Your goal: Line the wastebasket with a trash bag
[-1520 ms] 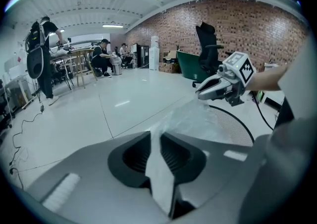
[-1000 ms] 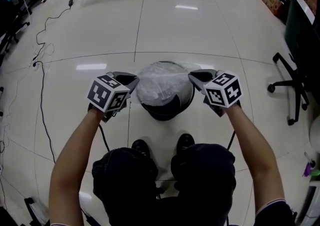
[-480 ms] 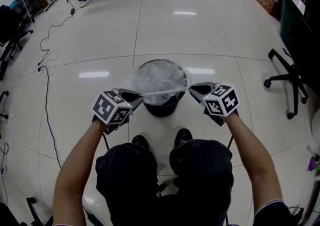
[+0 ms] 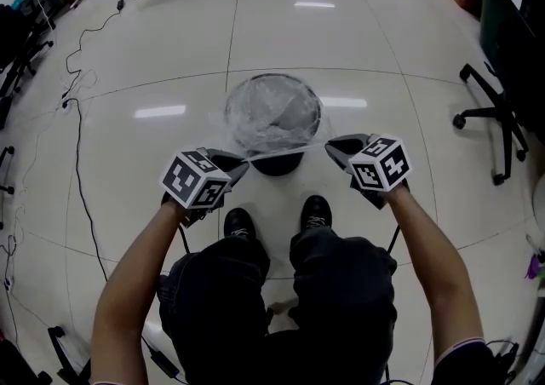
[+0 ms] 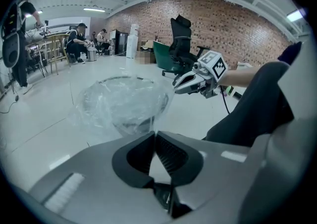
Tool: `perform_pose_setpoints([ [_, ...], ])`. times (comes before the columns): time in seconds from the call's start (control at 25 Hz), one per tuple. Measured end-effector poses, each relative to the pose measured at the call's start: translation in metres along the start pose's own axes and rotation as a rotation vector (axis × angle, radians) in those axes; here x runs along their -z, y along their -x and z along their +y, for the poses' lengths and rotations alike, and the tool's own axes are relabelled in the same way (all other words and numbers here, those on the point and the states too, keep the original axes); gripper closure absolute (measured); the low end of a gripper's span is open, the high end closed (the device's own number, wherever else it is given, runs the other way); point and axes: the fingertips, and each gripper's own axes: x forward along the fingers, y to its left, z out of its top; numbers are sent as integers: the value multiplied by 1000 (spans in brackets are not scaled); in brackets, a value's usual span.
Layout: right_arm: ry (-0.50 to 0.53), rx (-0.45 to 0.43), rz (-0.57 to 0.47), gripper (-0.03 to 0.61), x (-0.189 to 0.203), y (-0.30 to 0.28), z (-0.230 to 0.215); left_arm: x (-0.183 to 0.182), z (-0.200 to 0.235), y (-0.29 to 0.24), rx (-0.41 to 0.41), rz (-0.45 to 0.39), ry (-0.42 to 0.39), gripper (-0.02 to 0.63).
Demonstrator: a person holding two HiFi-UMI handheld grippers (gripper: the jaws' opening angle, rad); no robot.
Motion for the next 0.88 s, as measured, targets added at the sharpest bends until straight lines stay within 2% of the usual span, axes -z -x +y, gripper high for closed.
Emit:
perform_pose_setpoints([
  [0.2,-12,5,42,577,20,-14,2,23,0,-15,12,26,19,601],
  [0.68,-54,-4,110,577,48,-65,-15,68,28,-66,30,51,195,601],
  [0.88,-86,-7,125,577,63,-77,-24,77,30,-83,38,68,229,601],
])
